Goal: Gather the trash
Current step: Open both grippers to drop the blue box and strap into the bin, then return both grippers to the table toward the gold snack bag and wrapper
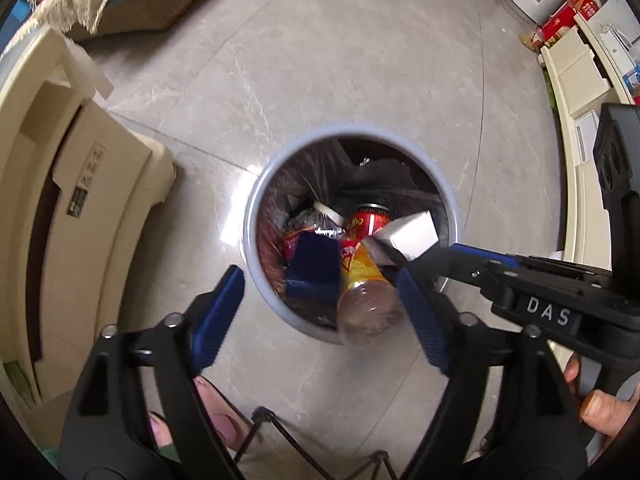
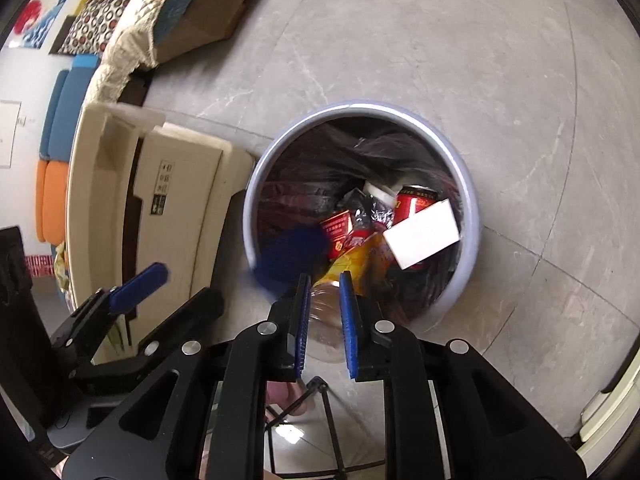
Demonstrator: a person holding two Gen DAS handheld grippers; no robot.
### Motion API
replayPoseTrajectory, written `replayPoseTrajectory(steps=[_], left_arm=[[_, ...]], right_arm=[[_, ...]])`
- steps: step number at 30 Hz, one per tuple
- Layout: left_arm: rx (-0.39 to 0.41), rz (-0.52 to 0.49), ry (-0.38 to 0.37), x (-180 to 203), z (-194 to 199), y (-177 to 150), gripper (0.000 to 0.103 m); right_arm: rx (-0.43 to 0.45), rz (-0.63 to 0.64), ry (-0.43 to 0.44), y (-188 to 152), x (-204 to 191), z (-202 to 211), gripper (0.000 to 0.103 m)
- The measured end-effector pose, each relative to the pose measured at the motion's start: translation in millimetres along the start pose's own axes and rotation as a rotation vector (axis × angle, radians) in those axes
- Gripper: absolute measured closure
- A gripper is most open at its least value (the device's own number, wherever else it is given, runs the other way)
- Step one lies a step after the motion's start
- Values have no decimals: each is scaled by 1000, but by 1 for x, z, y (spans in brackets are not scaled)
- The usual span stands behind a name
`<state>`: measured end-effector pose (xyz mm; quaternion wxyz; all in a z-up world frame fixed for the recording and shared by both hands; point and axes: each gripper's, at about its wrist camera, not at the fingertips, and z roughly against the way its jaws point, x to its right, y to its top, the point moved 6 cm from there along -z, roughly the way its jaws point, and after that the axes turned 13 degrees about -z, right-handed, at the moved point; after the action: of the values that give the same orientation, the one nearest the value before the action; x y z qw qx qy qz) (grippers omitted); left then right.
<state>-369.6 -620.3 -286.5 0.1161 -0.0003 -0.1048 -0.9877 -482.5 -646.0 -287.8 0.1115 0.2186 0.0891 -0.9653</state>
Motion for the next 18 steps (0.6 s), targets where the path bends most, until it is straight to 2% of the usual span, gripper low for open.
replayPoseTrajectory(steps=[2,5,12,18], left_arm=[[11,-10,19,-2,2,-3,25],[36,-15,22,-6,9,-4,19],[79,-22,34,-28,30,-2,19],[128,10,58,-64,59,-3,19]], right_arm=[[14,-11,4,3,3,3,75],[26,-16,15,4,3,10,74],[55,3,33,9,-11,26,73],[62,57,45,3,-42,37,72]])
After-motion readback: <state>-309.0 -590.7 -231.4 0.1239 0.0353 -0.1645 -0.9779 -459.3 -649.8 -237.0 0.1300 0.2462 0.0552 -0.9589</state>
